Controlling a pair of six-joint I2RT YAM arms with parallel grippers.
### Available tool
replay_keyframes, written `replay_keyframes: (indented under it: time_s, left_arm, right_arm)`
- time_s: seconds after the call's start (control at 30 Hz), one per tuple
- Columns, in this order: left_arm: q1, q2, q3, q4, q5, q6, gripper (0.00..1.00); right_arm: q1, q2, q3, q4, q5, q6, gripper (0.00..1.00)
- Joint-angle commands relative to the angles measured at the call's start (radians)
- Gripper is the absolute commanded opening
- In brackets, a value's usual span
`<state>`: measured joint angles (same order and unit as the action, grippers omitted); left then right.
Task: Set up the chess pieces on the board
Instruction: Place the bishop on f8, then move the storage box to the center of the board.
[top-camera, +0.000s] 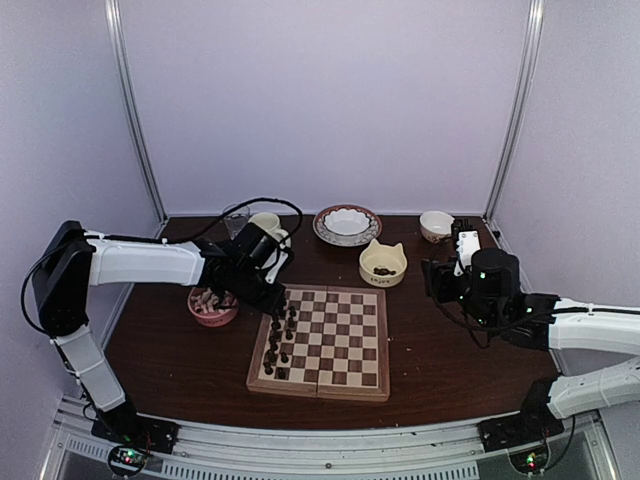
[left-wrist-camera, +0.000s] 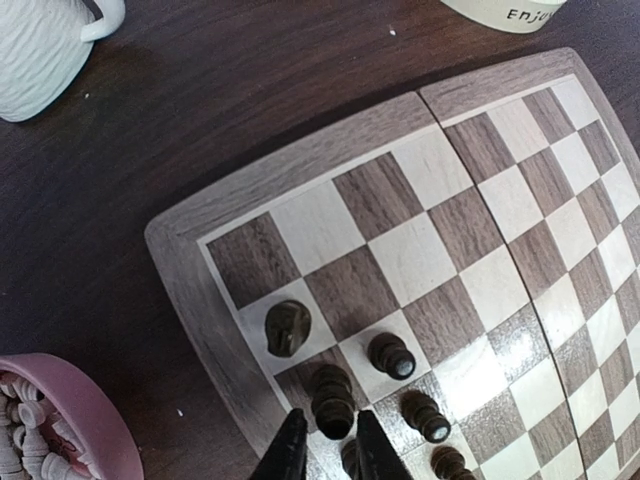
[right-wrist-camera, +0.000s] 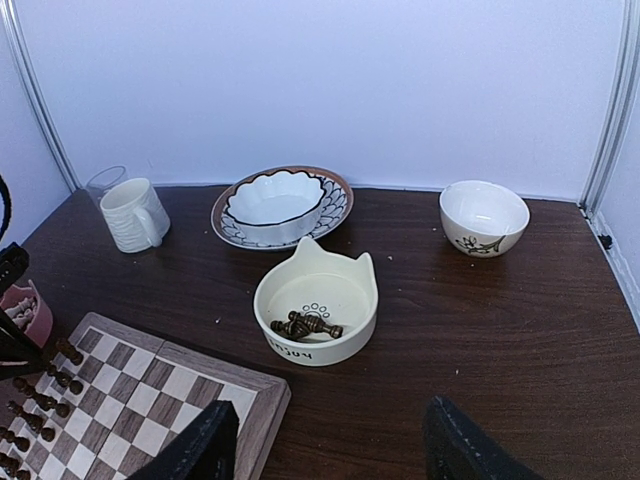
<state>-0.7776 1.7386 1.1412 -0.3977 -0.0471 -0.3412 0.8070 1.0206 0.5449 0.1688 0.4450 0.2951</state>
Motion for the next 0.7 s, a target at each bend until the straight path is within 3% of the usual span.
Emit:
replay_keyframes:
  time_s: [0.0, 0.4, 0.57, 0.67]
  left_arm:
    - [0.008, -0.079, 0.009, 0.013, 0.009, 0.012, 0.2]
    - [0.009, -0.472, -0.266, 0.231, -0.166, -0.031, 0.29]
    - [0.008, -0.628, -0.471, 0.496, -0.145, -0.06, 0.38]
    - [0.008, -0.656, -0.478, 0.482, -0.135, -0.052, 0.39]
  right_arm:
    - [-0.005, 0.001, 0.0, 0.004, -0.013, -0.001, 0.66]
    - [-0.016, 0.099, 0.076, -0.059, -0.075, 0.017, 0.66]
    - [-0.029, 0.145, 0.105, -0.083, -0.107, 0.028, 0.66]
    - [-0.043, 0.177, 0.121, -0.097, -0.128, 0.032, 0.64]
